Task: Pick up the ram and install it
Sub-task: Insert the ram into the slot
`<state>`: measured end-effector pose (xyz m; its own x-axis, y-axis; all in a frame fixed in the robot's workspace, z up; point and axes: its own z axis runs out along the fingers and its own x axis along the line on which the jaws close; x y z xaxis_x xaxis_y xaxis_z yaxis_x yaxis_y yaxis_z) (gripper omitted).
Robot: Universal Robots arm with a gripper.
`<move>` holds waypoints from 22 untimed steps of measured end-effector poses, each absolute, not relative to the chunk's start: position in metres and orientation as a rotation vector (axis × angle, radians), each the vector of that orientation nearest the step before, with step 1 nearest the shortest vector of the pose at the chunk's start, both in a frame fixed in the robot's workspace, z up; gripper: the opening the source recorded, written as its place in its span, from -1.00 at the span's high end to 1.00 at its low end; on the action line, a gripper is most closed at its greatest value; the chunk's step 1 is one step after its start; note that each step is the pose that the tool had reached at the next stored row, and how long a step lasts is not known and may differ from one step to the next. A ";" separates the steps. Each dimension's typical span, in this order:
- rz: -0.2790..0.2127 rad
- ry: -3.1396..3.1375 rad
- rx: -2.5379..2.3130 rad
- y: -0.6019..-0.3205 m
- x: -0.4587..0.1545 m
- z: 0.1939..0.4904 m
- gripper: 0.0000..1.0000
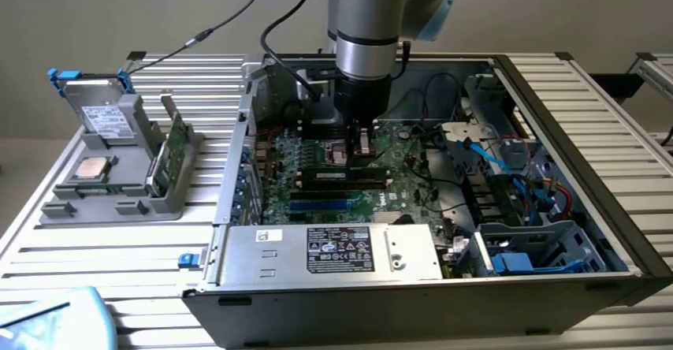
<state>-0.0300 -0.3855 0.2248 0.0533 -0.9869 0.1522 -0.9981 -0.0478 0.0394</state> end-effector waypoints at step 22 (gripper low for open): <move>0.140 -2.040 2.212 -0.384 -0.031 0.223 0.72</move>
<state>-0.0314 -0.3845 0.2233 0.0823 -0.9844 0.1552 -0.9964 -0.0782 0.0323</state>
